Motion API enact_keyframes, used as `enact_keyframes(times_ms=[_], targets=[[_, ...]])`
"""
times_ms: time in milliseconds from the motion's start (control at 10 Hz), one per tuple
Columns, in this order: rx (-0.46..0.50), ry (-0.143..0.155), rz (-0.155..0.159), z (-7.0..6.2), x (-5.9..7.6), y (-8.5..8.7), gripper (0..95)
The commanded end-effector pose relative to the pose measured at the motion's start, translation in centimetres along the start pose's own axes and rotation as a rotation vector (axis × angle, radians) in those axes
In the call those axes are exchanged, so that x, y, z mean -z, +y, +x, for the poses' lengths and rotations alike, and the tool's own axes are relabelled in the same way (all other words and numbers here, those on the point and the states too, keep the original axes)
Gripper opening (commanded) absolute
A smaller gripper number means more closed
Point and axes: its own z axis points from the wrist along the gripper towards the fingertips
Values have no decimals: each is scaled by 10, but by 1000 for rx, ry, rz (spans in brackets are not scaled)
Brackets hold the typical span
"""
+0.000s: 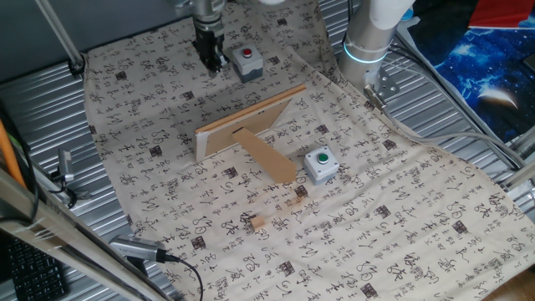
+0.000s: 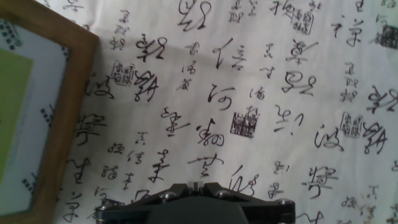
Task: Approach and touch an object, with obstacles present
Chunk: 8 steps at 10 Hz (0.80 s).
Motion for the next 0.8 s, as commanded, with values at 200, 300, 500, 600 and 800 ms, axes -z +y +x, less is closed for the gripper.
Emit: enact_keyframes(times_ms=[200, 300, 500, 600, 800], targets=[[-37, 35, -5, 3, -6, -6, 0], [-36, 33, -6, 4, -7, -7, 0], [-37, 33, -6, 5, -7, -8, 0], [-37, 29, -6, 7, -8, -7, 0], [-40, 15, -9, 12, -15, -8, 0]])
